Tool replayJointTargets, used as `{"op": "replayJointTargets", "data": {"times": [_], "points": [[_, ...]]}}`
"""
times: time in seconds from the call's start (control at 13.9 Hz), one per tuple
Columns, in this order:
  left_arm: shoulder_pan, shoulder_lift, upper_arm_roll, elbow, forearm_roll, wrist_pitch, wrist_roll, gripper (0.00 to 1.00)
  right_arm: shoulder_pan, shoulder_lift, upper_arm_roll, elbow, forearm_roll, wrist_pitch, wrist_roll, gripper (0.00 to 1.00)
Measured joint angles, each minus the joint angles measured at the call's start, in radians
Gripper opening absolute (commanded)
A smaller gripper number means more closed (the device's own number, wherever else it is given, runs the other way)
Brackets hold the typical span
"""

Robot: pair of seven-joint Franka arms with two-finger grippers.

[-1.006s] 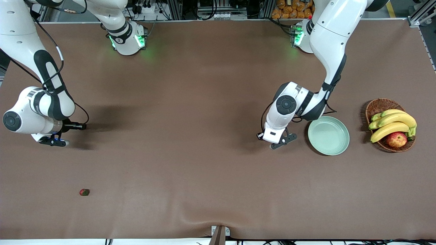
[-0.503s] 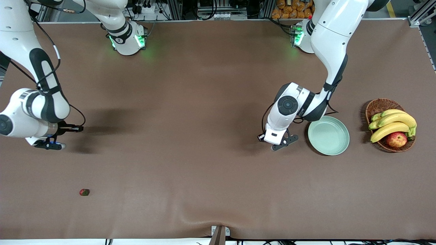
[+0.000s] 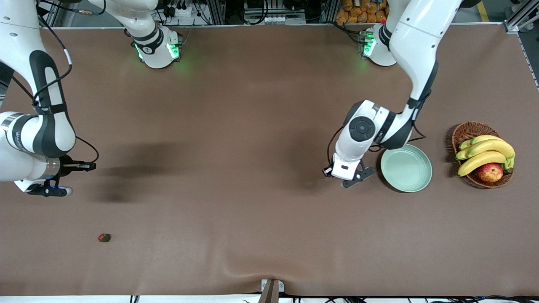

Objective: Collect all strawberries into plate

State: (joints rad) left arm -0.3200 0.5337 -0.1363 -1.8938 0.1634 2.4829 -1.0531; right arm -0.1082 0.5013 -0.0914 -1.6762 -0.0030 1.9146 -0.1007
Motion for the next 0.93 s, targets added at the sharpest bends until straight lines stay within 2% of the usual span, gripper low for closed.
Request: {"op": "replayJointTargets", "data": {"times": [0.29,0.43,0.65,0.93], "points": [[0.034,-0.093,-0.001,0.001,0.0,-0.116,0.007,0.0,0.075,0.0,0.003,0.084,0.126,-0.075,0.12,0.0],[0.066,-0.124,0.0,0.0,0.0,-0.189,0.063,0.0,0.125,0.001,0.006,0.111,0.179,-0.089,0.239,0.0],[0.129,-0.141,0.001,-0.003,0.0,-0.265,0.137,0.0,0.226,0.013,0.009,0.136,0.286,-0.088,0.446,0.0],[0.232,-0.141,0.002,-0.02,0.0,-0.29,0.267,0.0,0.365,0.066,0.011,0.187,0.423,-0.041,0.71,0.0]]}}
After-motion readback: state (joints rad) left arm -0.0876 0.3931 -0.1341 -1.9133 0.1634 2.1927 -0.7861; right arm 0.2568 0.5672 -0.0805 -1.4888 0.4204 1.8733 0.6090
